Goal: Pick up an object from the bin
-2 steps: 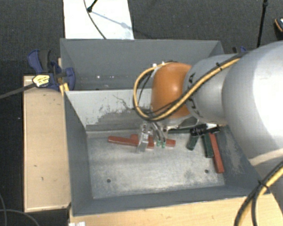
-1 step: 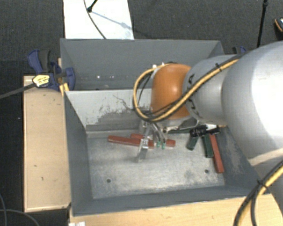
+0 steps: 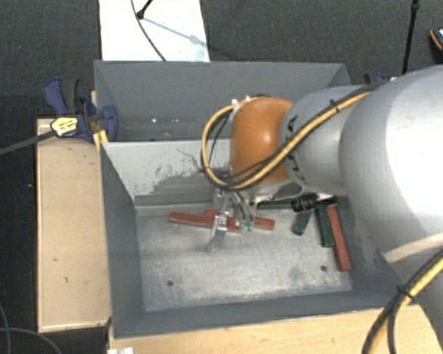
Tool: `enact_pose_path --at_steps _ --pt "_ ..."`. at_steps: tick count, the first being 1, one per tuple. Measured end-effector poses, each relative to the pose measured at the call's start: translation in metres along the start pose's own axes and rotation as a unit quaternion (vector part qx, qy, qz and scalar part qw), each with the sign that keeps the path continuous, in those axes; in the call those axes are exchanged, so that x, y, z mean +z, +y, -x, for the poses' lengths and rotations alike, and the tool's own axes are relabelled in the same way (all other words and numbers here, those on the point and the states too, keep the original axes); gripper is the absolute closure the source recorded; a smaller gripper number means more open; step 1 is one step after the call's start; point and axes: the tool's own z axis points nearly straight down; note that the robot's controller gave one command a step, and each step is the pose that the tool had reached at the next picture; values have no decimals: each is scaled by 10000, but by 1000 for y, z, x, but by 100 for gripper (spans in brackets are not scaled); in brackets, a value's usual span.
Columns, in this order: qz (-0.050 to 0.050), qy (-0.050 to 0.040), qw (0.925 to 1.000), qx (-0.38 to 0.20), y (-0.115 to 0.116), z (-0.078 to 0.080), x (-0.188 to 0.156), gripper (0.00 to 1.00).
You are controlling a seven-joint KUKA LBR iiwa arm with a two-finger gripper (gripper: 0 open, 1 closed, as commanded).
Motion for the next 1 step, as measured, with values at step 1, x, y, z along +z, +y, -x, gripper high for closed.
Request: enact_pose_path --at_steps 1 --pt "3 -2 10000 8 0 0 -1 100"
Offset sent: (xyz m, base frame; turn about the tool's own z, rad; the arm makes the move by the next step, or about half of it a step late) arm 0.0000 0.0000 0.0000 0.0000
